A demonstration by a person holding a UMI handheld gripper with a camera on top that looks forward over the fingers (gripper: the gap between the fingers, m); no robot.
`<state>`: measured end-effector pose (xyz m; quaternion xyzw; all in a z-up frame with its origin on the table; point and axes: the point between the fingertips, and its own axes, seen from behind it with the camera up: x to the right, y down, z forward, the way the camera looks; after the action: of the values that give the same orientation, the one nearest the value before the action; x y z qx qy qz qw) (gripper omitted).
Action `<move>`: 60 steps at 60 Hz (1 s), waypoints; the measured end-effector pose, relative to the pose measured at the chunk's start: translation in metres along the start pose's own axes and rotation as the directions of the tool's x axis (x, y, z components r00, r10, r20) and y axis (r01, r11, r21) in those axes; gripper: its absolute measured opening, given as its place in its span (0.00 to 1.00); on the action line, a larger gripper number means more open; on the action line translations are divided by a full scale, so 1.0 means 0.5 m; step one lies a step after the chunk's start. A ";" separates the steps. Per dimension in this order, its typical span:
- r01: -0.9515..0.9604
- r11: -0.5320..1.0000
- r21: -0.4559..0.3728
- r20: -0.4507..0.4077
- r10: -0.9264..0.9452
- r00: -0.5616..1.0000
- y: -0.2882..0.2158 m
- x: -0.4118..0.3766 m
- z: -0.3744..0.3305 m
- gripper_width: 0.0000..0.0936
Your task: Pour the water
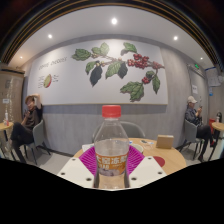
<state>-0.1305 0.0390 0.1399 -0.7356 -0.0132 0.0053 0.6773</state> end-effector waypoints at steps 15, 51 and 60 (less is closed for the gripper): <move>-0.332 0.943 0.001 0.082 0.331 0.940 -0.032 -0.079 0.044 0.35; -0.905 -0.380 -0.192 0.154 0.899 -0.410 -0.069 -0.074 0.210 0.39; -0.883 -0.416 -0.218 0.146 0.881 -0.451 -0.046 -0.048 0.215 0.39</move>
<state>-0.1577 0.1473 0.1538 -0.3930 0.5224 0.6699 0.3519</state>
